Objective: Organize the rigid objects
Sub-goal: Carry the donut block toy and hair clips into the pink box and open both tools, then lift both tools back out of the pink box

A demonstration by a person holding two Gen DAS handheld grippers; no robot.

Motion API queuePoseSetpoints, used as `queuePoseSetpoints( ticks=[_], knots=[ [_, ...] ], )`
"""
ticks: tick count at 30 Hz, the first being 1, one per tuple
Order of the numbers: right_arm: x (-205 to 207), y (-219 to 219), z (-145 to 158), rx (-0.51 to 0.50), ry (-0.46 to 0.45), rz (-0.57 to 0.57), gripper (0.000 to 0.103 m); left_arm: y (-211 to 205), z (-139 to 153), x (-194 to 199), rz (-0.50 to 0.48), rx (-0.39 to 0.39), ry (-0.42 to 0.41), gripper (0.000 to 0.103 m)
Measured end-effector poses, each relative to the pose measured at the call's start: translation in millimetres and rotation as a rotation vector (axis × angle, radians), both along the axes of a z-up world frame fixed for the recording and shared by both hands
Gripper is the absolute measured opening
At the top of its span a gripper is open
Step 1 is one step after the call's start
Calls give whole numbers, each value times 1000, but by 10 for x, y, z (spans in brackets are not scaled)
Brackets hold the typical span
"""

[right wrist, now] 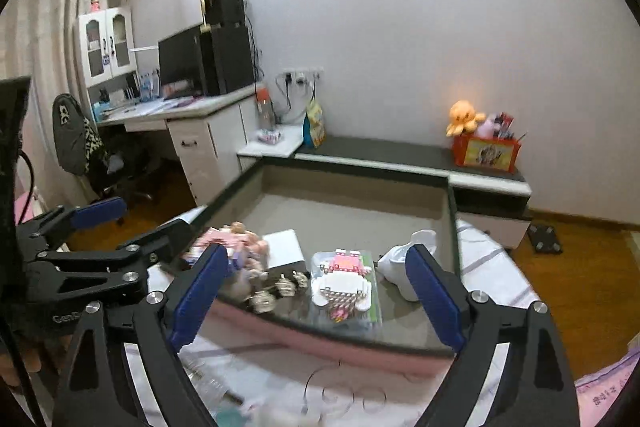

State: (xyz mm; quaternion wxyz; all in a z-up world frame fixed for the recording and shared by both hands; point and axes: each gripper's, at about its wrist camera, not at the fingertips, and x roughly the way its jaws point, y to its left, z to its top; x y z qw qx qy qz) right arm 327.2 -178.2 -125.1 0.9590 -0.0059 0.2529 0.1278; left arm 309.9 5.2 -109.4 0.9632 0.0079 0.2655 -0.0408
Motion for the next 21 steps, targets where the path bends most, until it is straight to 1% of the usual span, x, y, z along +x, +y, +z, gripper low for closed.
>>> queuePoseSetpoints(
  ticks=[1, 2, 5, 8, 11, 15, 17, 21],
  knots=[
    [-153, 0, 74, -7, -24, -12, 97, 4, 46, -74, 3, 1, -12, 96],
    [-262, 11, 123, -8, -40, -20, 103, 10, 120, -250, 4, -1, -38, 98],
    [-664, 7, 341, -14, -114, -35, 103, 30, 289, -654, 13, 2, -101, 99],
    [-1023, 17, 525, -44, -176, -81, 103, 53, 419, -1011, 19, -10, -157, 103],
    [-1411, -18, 674, -60, -225, -112, 103, 65, 527, -1354, 5, -6, -181, 103],
    [-1826, -23, 800, -63, -269, -125, 103, 31, 659, -1770, 10, 27, -242, 103],
    [-2023, -10, 848, -62, -289, -126, 103, 27, 711, -1926, 7, 37, -257, 103],
    [-2326, -24, 922, -41, -315, -127, 103, 33, 815, -2240, -3, 17, -294, 103]
  ],
)
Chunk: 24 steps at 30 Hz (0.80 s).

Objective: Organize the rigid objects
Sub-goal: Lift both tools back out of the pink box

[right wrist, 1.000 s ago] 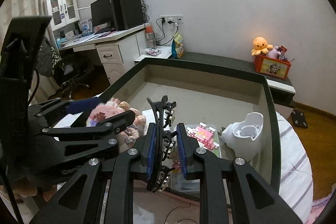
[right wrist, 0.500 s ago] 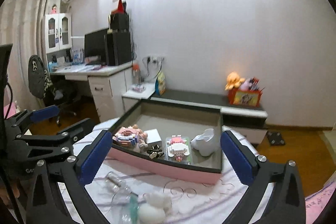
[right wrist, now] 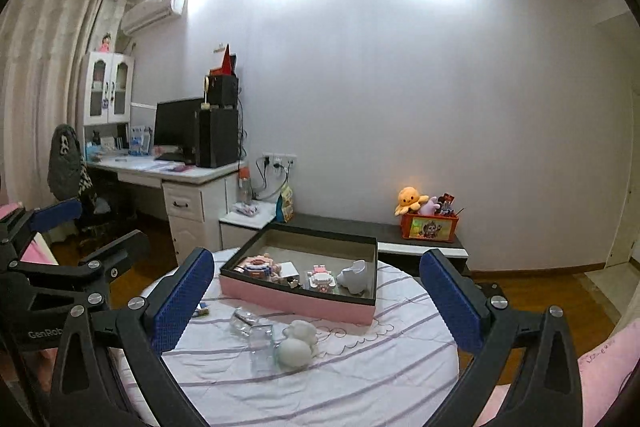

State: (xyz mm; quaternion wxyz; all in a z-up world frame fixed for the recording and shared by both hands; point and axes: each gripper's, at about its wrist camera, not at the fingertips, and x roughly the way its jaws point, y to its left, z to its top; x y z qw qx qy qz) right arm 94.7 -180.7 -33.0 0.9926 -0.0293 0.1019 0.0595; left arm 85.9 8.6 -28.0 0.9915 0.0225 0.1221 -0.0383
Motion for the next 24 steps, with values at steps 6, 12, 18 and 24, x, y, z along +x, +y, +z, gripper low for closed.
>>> queuePoseSetpoints(
  ticks=[6, 12, 18, 24],
  knots=[
    [-284, -26, 121, 13, -44, -3, 103, -40, 145, -299, 17, 20, -70, 103],
    [-393, -25, 185, 23, -75, 1, 103, -18, 188, -354, 23, 6, -86, 103],
    [-404, 4, 179, 25, -69, 4, 103, -15, 158, -327, 30, 7, -76, 103],
    [-356, -2, 141, 22, -56, 4, 103, -12, 118, -276, 34, 7, -63, 103]
  ],
)
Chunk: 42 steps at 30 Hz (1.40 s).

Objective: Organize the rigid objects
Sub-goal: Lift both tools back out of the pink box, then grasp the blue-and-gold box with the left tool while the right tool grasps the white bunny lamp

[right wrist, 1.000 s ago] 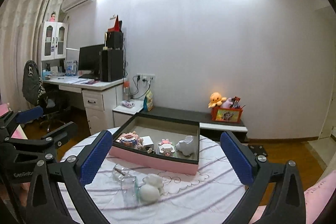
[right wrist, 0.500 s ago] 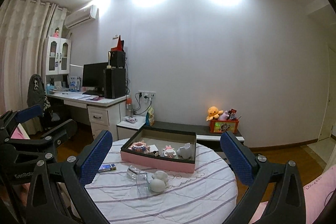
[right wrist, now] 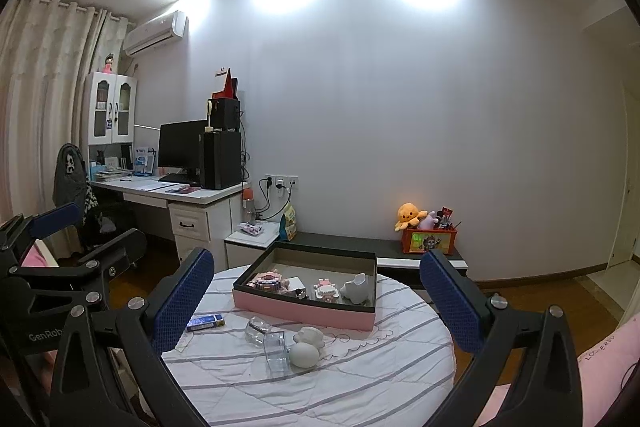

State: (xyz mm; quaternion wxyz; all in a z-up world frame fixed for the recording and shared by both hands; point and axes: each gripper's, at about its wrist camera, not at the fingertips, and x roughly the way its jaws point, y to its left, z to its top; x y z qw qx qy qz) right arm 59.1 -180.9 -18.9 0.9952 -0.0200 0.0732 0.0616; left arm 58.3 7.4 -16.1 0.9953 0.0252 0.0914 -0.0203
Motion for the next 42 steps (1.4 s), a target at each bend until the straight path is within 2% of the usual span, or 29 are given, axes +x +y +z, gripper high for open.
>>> queuePoseSetpoints(
  ticks=[5, 10, 14, 19, 25, 34, 42],
  knots=[
    [54, 19, -22, -7, 13, 1, 103, 23, -73, 112, -3, -2, 24, 103],
    [221, 14, -171, -7, 62, 5, 103, 49, -323, 390, -44, -29, 126, 103],
    [519, 11, -470, -20, 153, -8, 103, 85, -668, 703, -69, -52, 250, 103],
    [955, -26, -974, -31, 307, -25, 103, 195, -1171, 1075, -20, -45, 406, 103],
    [1375, -113, -1508, -57, 447, -65, 103, 415, -1585, 1369, 53, -34, 514, 103],
    [1835, -98, -1949, -103, 585, -68, 103, 723, -1931, 1773, 119, -50, 607, 103],
    [2133, 102, -1974, -125, 632, -6, 103, 887, -2105, 2103, 115, -38, 658, 103]
  ],
)
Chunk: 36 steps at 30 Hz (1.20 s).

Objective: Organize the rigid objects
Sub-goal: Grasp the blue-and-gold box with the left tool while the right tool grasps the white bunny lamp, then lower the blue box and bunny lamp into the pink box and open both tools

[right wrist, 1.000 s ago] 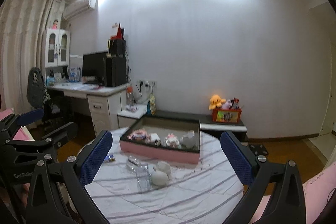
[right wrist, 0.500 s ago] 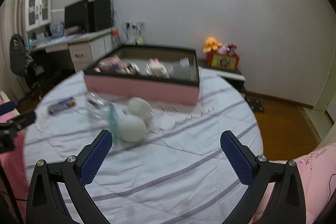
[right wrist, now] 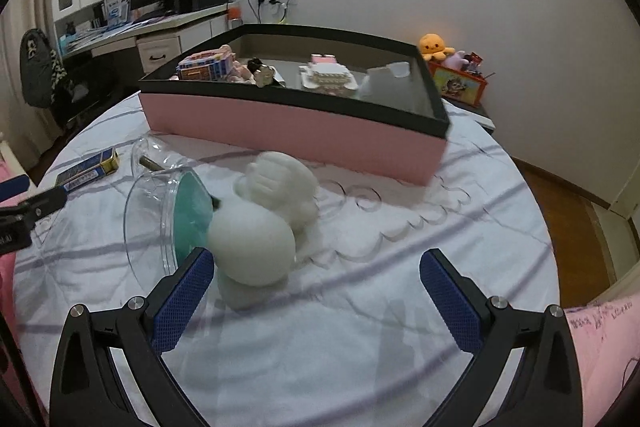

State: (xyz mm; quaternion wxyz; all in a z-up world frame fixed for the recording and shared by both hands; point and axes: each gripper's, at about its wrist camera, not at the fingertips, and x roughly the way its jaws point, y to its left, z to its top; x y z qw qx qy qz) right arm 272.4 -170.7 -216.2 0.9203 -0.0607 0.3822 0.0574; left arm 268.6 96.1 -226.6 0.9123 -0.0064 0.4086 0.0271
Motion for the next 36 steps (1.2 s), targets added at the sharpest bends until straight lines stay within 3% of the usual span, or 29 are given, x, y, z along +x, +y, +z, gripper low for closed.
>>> queuePoseSetpoints(
  ticks=[13, 17, 18, 19, 21, 23, 31, 36],
  knots=[
    [531, 23, -134, 73, 114, 8, 103, -121, -110, 424, -102, 48, 46, 99],
    [578, -23, -170, 116, 127, 38, 90, -233, -79, 426, -155, 46, 26, 70],
    [578, -40, -161, 118, 122, 39, 82, -267, -68, 416, -168, 49, 20, 59],
    [570, -47, -150, 120, 116, 44, 75, -289, -61, 406, -173, 52, 16, 56],
    [559, -85, -149, 125, 112, 48, 75, -342, -49, 379, -181, 59, 8, 35],
    [544, -92, -140, 136, 106, 52, 75, -384, -30, 333, -181, 52, 4, 21],
    [379, -224, -52, 190, 64, 53, 75, -485, 101, 138, -216, -56, -27, 20],
    [257, -263, 18, 232, 32, 51, 75, -608, 265, 28, -243, -80, -66, 20]
  ],
)
